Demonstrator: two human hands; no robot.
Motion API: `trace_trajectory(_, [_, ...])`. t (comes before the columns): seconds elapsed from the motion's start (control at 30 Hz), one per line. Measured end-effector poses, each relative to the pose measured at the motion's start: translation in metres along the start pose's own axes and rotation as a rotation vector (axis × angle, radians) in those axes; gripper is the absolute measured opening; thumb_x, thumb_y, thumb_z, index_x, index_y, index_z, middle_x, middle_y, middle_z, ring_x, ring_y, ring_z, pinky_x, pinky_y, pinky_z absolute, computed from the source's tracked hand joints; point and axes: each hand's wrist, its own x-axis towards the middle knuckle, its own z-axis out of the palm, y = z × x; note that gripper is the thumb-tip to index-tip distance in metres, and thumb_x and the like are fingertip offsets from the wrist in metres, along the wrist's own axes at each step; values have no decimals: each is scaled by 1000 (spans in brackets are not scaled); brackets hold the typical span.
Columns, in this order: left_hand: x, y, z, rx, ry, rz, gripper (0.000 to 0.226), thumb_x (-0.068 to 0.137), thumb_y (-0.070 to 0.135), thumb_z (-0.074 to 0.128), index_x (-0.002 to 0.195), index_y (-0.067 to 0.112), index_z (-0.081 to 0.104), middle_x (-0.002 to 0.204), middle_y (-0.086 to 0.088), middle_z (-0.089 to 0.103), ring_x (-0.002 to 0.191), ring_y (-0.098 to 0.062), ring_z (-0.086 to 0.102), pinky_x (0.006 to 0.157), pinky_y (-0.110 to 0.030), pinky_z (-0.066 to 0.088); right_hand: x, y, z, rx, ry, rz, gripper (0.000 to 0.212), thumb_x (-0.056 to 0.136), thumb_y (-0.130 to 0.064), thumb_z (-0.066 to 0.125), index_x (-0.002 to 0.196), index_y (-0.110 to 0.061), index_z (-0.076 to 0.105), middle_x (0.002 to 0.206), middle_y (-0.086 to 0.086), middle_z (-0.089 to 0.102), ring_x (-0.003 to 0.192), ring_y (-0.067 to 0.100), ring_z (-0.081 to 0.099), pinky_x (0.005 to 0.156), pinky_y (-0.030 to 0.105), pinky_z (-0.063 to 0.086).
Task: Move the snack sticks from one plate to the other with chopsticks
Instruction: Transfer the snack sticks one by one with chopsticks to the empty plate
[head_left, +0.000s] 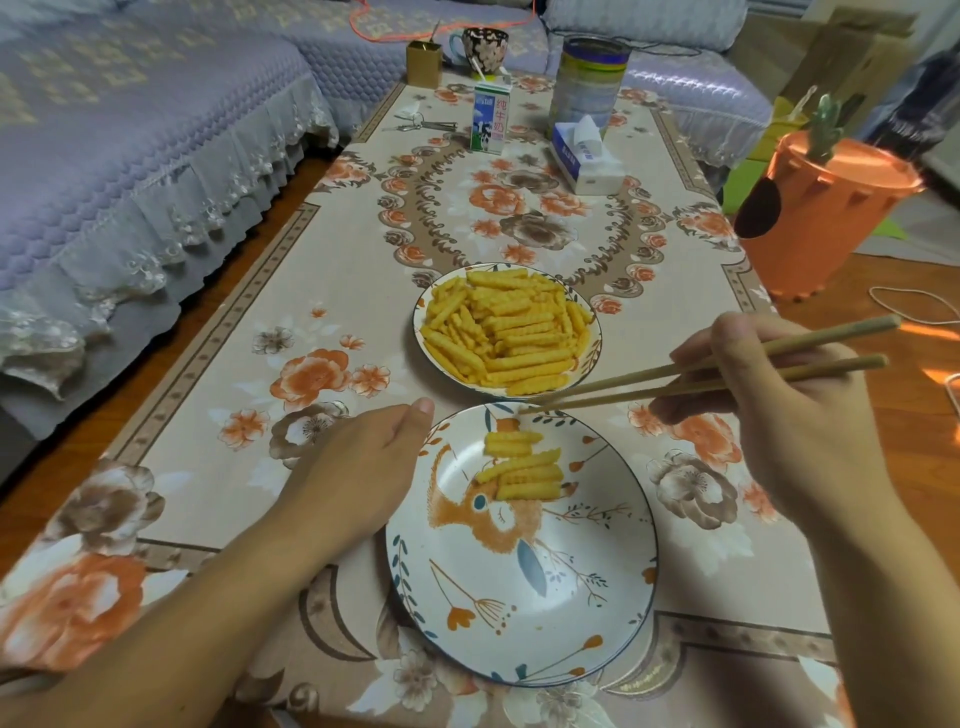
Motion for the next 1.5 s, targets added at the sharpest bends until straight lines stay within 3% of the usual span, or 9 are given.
trace_trajectory(0.17, [-1, 1, -1, 2, -1, 1, 71, 98, 69, 16, 90, 20, 66, 80, 0, 71, 78, -16, 67, 81, -47, 55, 3, 3, -3, 10, 65, 28, 39, 102, -34, 46, 94, -6, 71, 79, 28, 69, 66, 30, 75, 65, 33, 64])
trace_trajectory(0.3, [-1, 2, -1, 6, 1, -2, 71, 98, 69, 15, 94, 20, 68, 83, 1, 72, 81, -15, 66, 82, -46, 55, 7, 9, 1, -42, 56, 71, 38, 106, -27, 46, 95, -2, 72, 83, 22, 71, 65, 29, 75, 64, 34, 64])
trace_trajectory(0.53, [1, 5, -2, 7, -11, 28, 65, 102, 65, 18, 76, 20, 57, 72, 0, 66, 74, -19, 65, 78, -41, 54, 22, -4, 10, -100, -11, 56, 40, 107, -28, 48, 96, 4, 70, 77, 20, 72, 64, 28, 74, 63, 40, 64])
trace_trajectory(0.67, [2, 7, -3, -1, -24, 41, 64, 102, 63, 19, 76, 17, 56, 72, -2, 66, 74, -20, 64, 78, -40, 52, 17, -21, 5, -10, 46, 23, 45, 106, -34, 44, 89, 0, 68, 72, 19, 72, 61, 29, 74, 58, 34, 63])
trace_trajectory(0.8, [-1, 6, -5, -14, -39, 47, 67, 102, 64, 18, 80, 15, 59, 76, -2, 67, 78, -21, 65, 81, -40, 52, -5, -37, -10, 95, 42, 138, 51, 94, -46, 49, 80, 1, 65, 66, 21, 69, 55, 38, 70, 54, 38, 63])
trace_trajectory(0.9, [-5, 5, -5, -14, -46, 38, 66, 102, 64, 18, 83, 18, 61, 79, 1, 68, 81, -18, 64, 82, -39, 52, -26, -37, -14, -52, -7, 198, 51, 101, -39, 47, 80, 4, 66, 64, 23, 69, 52, 38, 69, 51, 43, 62])
trace_trajectory(1.07, [-13, 9, -3, -26, -30, 21, 61, 101, 63, 21, 85, 20, 60, 82, 1, 66, 82, -15, 61, 82, -37, 49, -47, -29, -14, -208, -65, 149, 33, 98, -30, 56, 82, -6, 72, 67, 14, 74, 57, 29, 73, 62, 50, 64])
trace_trajectory(1.17, [-18, 12, -2, -39, -22, 12, 58, 102, 61, 23, 90, 20, 62, 86, 1, 67, 85, -15, 62, 85, -39, 50, -46, -27, -22, -134, -22, 123, 31, 98, -24, 56, 85, 1, 71, 69, 17, 73, 57, 32, 73, 63, 46, 63])
trace_trajectory(1.5, [-14, 12, -2, -49, -43, -12, 61, 101, 65, 21, 94, 21, 64, 90, 2, 69, 88, -15, 64, 89, -43, 52, -36, -6, -19, -12, -81, 165, 41, 91, -33, 54, 84, 5, 68, 68, 20, 71, 55, 34, 71, 54, 36, 62])
